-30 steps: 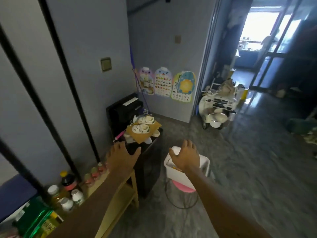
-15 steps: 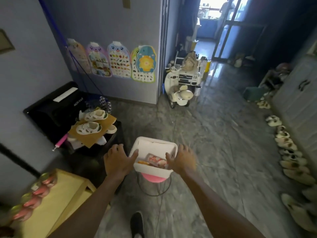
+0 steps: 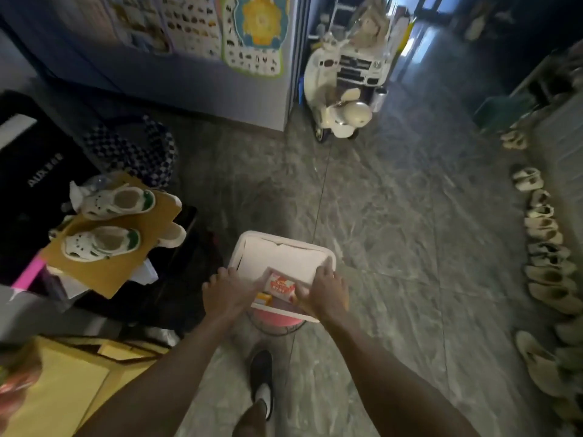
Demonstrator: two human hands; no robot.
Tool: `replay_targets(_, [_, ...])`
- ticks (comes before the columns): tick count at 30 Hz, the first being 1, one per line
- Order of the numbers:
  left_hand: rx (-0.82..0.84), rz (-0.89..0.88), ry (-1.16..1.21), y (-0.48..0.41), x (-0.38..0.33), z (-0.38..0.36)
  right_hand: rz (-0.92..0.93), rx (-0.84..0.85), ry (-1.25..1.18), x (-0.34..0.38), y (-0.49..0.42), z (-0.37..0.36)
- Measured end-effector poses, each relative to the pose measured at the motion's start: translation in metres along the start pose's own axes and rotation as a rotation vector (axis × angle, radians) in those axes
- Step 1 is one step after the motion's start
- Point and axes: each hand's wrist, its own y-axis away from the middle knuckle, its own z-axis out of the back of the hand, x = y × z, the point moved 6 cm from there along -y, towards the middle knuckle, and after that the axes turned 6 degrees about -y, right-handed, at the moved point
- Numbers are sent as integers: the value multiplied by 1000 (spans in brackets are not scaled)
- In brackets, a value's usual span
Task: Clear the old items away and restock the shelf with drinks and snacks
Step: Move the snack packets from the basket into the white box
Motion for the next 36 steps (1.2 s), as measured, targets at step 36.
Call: replay_targets(36, [-105, 152, 93, -134, -46, -127, 355, 133, 20, -2, -197, -131])
